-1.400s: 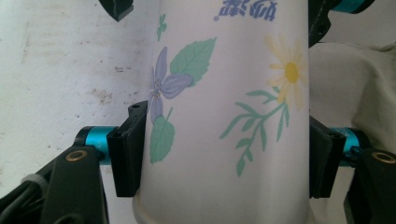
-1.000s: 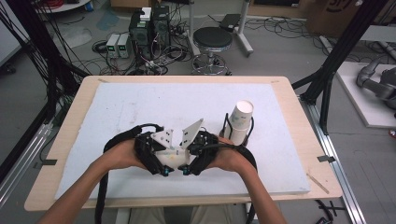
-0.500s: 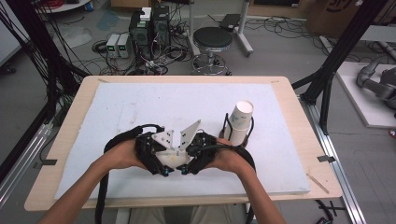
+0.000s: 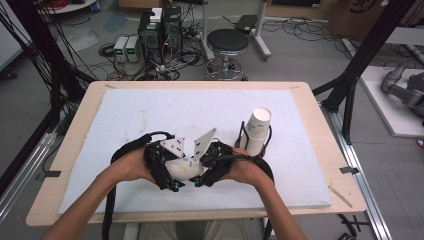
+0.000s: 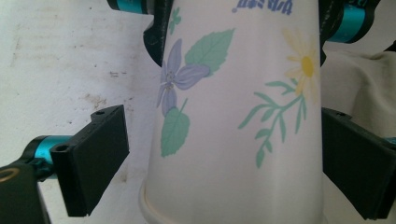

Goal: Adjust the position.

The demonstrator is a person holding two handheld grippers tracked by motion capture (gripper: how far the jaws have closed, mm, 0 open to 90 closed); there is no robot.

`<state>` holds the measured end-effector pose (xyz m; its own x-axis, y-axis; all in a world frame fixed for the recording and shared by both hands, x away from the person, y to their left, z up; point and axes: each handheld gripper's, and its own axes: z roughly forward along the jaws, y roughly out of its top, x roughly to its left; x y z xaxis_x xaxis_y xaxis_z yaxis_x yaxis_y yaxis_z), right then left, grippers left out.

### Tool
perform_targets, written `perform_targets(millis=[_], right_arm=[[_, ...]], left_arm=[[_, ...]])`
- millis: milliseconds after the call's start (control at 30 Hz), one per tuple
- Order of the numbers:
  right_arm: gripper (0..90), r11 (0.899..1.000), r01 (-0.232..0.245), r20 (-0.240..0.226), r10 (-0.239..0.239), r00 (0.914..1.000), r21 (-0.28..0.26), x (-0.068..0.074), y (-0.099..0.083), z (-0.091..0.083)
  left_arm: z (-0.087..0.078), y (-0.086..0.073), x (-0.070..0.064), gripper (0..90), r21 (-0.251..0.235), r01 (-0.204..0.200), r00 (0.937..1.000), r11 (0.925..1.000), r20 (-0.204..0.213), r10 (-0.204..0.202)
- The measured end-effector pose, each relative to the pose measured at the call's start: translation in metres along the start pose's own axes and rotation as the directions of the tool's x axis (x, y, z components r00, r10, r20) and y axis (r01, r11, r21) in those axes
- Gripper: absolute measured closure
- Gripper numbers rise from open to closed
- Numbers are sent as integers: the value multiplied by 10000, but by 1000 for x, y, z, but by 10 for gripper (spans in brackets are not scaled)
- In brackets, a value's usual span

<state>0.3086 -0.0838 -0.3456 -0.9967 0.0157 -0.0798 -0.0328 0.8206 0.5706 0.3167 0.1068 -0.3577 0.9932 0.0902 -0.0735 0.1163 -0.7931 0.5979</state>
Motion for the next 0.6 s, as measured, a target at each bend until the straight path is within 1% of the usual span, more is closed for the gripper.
perform_targets(millis=[33, 67, 167, 200, 233, 267, 300, 333, 400, 467, 600], right_arm=[[368, 10000, 10, 9, -10, 10000, 4, 0, 0, 0], [368, 10000, 1, 0, -1, 10000, -2, 0, 0, 0], [368, 10000, 51, 11, -50, 10000, -21, 0, 0, 0], [368, 9999, 95, 46, -95, 9999, -41, 0, 0, -1], [369, 9999, 101, 49, -101, 9999, -55, 1, 0, -1], [369, 9999, 106, 38, -106, 9999, -73, 1, 0, -1], [369, 9999, 99, 67, -99, 9999, -98, 1, 0, -2], [369, 9999, 46, 102, -45, 9999, -108, 2, -1, -2], [369, 9999, -10, 117, 11, 9999, -133, 2, -1, -3], [369, 9998, 10, 112, -8, 9999, -187, 2, -2, -4], [369, 9996, -94, 114, 98, 9999, -270, 2, -6, -4]], left_arm=[[-1, 0, 1, 64, 68, -129, 9999, 9999, 25, 129], [-1, 0, 1, 64, 86, -169, 9999, 9998, 15, 169], [-2, 0, 1, 64, 55, -185, 9998, 9998, -23, 185], [-4, 0, 1, 64, -172, -146, 9999, 9997, 90, 147], [-5, 0, 1, 64, -310, -64, 9999, 9995, 134, 68], [-7, -1, 2, 64, -420, -81, 9998, 9991, 171, 89], [-9, -1, 2, 64, -564, -10, 9998, 9984, 191, 21], [-10, -1, 2, 64, -605, 2, 9998, 9982, 212, 11], [-12, -1, 1, 64, -919, 83, 9998, 9957, 172, -68], [-15, -1, 1, 64, -1226, 79, 9999, 9924, 111, -66], [-23, -2, 2, 64, -1902, 221, 9998, 9815, 41, -217]])
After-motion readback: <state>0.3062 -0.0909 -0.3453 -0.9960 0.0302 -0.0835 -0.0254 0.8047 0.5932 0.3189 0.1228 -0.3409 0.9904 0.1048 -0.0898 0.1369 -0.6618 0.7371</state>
